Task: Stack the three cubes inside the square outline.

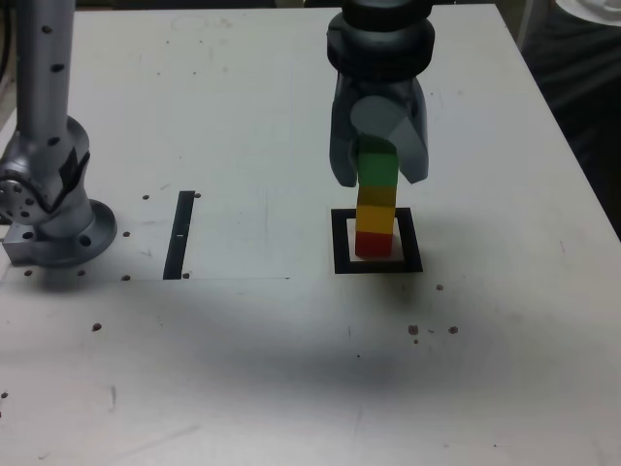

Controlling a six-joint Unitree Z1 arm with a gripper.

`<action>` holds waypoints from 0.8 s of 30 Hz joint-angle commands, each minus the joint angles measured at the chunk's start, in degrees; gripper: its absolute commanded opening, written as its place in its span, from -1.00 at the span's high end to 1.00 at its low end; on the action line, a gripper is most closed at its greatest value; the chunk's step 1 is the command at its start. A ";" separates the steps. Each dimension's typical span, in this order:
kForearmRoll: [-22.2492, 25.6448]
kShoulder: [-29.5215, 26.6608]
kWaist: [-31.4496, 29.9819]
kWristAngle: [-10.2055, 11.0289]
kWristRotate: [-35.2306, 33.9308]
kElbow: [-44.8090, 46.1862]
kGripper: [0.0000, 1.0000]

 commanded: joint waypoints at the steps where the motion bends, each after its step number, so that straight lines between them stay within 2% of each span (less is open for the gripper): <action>1: -0.18 0.49 -0.08 -0.23 -0.01 0.11 0.34; 19: -1.29 1.36 -0.09 -1.37 0.20 1.68 0.33; 21: -1.63 1.36 -0.08 -1.39 0.28 1.78 0.18; 24: -2.33 1.36 -0.08 -1.42 0.70 1.94 -0.31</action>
